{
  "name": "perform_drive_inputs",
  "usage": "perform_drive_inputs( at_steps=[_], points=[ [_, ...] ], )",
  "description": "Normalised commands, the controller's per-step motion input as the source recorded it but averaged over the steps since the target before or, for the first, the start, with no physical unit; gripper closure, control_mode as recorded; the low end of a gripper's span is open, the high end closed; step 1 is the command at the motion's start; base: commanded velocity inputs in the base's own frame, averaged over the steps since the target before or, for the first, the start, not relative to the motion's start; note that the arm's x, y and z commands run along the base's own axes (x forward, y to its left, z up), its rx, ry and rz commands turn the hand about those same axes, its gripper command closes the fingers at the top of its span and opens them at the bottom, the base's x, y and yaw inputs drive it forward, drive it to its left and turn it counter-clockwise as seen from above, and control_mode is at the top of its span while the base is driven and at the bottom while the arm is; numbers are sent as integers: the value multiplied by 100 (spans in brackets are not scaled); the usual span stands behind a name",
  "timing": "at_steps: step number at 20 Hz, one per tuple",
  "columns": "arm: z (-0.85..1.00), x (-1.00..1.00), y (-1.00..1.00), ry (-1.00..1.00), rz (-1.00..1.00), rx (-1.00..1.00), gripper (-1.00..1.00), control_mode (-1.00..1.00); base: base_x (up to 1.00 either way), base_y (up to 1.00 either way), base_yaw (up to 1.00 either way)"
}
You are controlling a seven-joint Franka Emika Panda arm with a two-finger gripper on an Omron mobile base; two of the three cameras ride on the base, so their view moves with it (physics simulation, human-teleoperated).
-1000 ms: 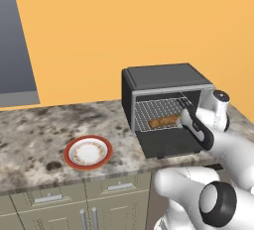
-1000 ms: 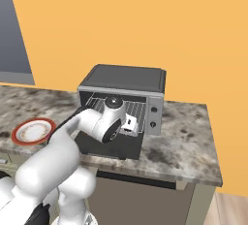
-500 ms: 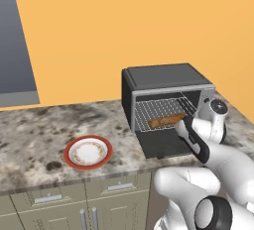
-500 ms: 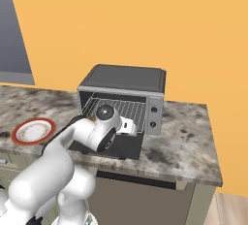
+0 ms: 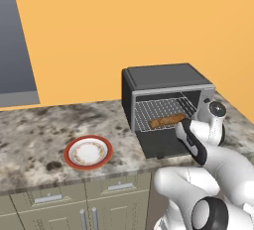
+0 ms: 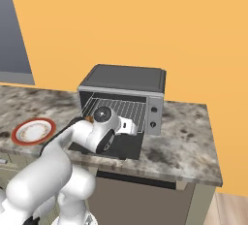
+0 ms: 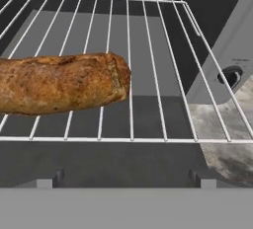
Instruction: Pull the toaster oven rack outwards. Pick up the baguette from the plate and place it on the toaster oven rack. Close the toaster oven door fully and set the temperature to the lowest setting.
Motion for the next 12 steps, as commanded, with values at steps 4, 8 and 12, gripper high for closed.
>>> perform_drive_inputs(
  at_steps=[4, 8, 12],
  points=[
    [0, 9, 0, 0, 0, 0, -100, -100, 0, 0, 0],
    [0, 35, 0, 0, 0, 0, -100, -100, 0, 0, 0],
    [0, 40, 0, 0, 0, 0, -100, -100, 0, 0, 0]
  ],
)
